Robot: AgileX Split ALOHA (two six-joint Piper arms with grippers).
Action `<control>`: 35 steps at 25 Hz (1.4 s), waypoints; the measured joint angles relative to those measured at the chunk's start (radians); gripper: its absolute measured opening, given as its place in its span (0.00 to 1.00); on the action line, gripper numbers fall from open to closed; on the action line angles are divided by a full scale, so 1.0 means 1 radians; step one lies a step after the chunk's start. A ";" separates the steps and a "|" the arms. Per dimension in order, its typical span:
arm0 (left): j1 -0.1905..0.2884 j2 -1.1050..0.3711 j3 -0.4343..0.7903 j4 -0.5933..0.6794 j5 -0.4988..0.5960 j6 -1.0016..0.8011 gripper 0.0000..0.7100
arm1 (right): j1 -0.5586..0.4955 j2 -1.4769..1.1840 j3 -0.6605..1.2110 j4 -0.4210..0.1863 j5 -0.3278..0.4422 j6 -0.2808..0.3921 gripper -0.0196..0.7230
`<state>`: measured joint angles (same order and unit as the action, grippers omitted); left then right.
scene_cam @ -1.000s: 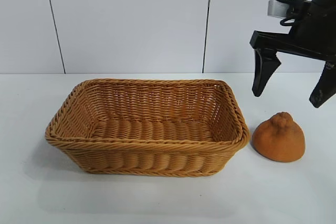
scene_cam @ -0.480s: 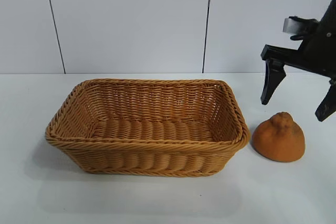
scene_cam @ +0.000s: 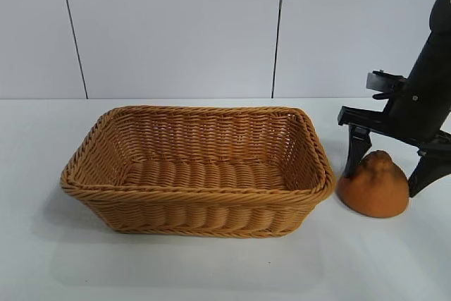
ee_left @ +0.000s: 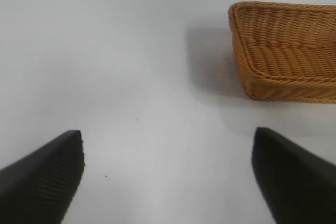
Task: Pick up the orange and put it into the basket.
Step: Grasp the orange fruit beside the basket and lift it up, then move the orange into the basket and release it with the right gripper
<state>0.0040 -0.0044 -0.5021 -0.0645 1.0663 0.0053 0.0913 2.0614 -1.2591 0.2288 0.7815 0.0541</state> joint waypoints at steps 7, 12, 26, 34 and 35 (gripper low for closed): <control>0.000 0.000 0.000 0.000 0.000 0.000 0.87 | 0.000 -0.022 -0.001 -0.001 0.020 -0.011 0.08; 0.000 0.000 0.000 0.000 0.000 0.000 0.87 | 0.000 -0.108 -0.007 -0.003 0.038 -0.021 0.08; 0.000 0.000 0.000 0.000 0.000 0.000 0.87 | 0.125 -0.289 -0.209 0.008 0.094 -0.021 0.08; 0.000 0.000 0.000 0.000 0.000 0.000 0.87 | 0.347 -0.258 -0.209 0.057 0.058 -0.018 0.08; 0.000 0.000 0.000 0.000 0.000 0.000 0.87 | 0.376 -0.246 -0.209 0.062 0.043 -0.018 0.08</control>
<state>0.0040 -0.0044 -0.5021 -0.0645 1.0663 0.0053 0.4671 1.8158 -1.4681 0.2912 0.8249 0.0357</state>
